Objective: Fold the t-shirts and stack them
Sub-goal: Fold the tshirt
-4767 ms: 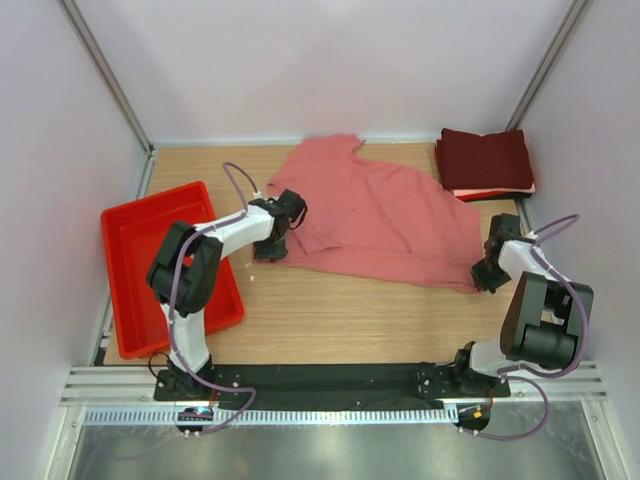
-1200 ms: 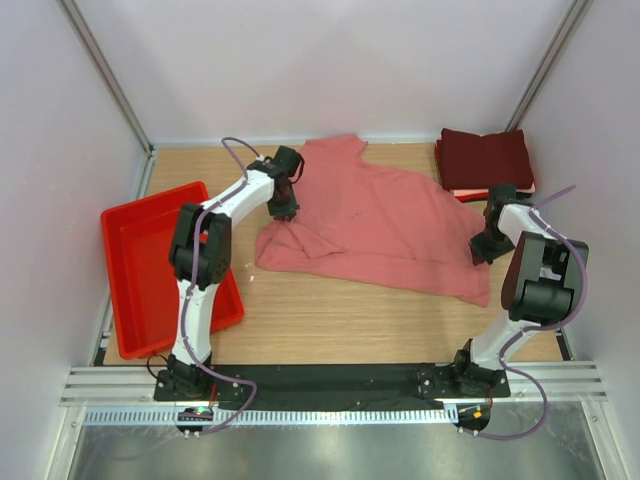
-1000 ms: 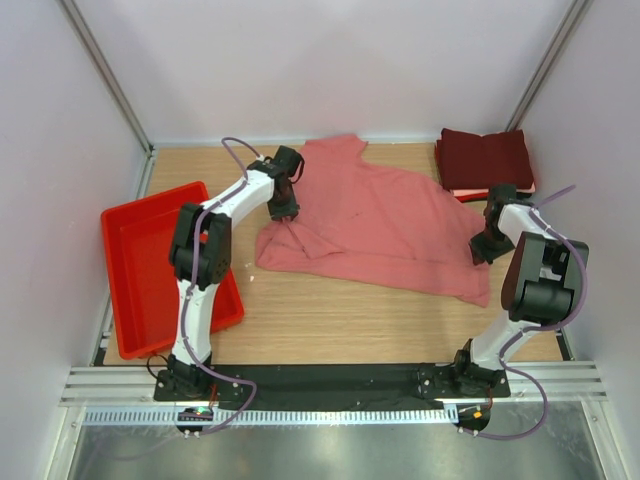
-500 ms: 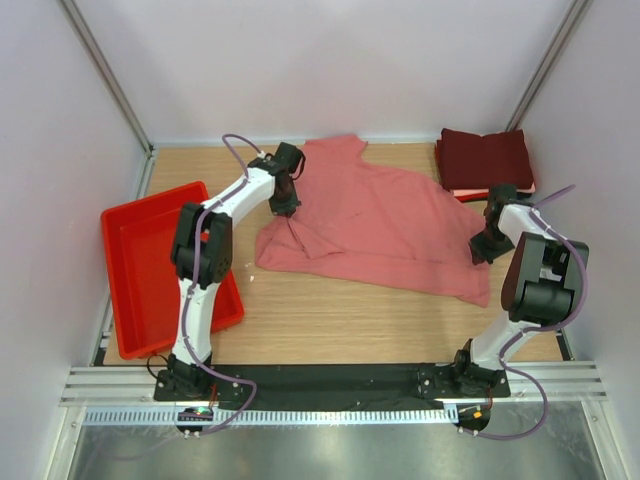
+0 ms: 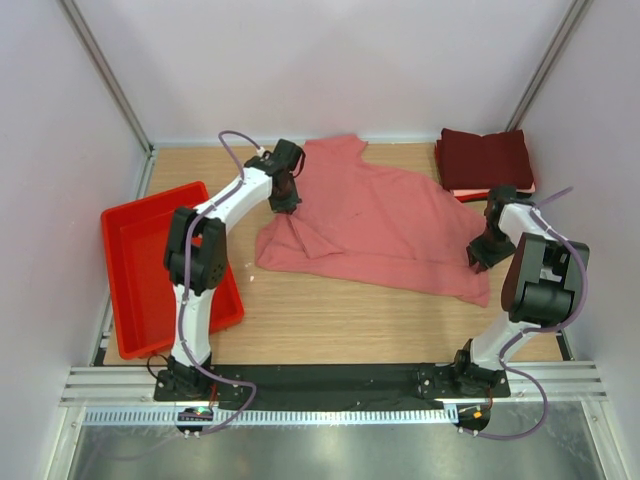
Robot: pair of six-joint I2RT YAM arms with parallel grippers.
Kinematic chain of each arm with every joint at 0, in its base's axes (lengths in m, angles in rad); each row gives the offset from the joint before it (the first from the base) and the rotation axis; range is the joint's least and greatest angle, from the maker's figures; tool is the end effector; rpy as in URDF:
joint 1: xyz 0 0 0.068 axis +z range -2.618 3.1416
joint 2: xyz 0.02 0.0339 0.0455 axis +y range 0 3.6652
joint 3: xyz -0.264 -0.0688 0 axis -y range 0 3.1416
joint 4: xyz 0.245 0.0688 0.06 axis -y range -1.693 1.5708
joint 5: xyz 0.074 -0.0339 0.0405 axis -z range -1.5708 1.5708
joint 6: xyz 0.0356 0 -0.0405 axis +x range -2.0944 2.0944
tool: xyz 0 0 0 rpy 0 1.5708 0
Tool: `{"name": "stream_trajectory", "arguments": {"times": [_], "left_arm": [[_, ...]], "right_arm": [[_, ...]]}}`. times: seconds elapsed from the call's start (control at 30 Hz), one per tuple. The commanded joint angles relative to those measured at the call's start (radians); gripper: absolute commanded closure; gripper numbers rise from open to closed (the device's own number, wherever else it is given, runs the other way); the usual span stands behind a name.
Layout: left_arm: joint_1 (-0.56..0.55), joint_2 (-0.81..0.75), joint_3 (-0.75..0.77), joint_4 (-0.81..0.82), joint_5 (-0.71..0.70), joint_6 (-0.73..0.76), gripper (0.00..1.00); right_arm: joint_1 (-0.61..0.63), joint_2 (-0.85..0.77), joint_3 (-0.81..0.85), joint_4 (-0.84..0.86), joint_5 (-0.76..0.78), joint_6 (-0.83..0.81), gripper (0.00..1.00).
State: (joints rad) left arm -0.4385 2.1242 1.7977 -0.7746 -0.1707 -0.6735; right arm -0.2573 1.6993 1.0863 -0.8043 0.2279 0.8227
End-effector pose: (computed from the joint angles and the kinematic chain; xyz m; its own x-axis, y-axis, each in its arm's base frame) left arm 0.4185 -0.1896 0.2191 -0.8486 -0.2809 -0.4483 -0.2309 0.9591 -0.1639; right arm 0.2933 -0.0855 0.1760 -0.4439 0.8552 -0.2677 0.8919 0.4505 -0.0398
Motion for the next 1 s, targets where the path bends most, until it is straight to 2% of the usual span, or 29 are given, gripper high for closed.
{"name": "stream_trajectory", "arguments": {"times": [0.0,0.27,0.77,0.87,0.9,0.97], "left_arm": [[-0.023,-0.067,-0.023,0.028,0.013,-0.003,1.0],[-0.026,-0.083,-0.055,0.07,0.013,0.005,1.0],[-0.028,-0.093,-0.061,0.089,0.017,0.006,1.0],[-0.026,-0.093,-0.06,0.089,0.01,0.009,1.0],[-0.028,-0.098,-0.061,0.089,0.005,0.009,1.0],[-0.028,-0.102,-0.061,0.086,-0.004,0.011,1.0]], "right_arm": [[-0.007,-0.027,0.055,-0.064,0.013,0.007,0.64],[-0.023,-0.018,0.061,-0.093,0.044,0.032,0.65],[-0.039,0.071,0.05,-0.023,0.088,0.056,0.66],[-0.04,0.072,0.041,-0.013,0.094,0.056,0.71],[-0.04,0.069,0.037,-0.012,0.093,0.056,0.79],[-0.04,0.06,0.027,-0.012,0.096,0.055,0.87]]}}
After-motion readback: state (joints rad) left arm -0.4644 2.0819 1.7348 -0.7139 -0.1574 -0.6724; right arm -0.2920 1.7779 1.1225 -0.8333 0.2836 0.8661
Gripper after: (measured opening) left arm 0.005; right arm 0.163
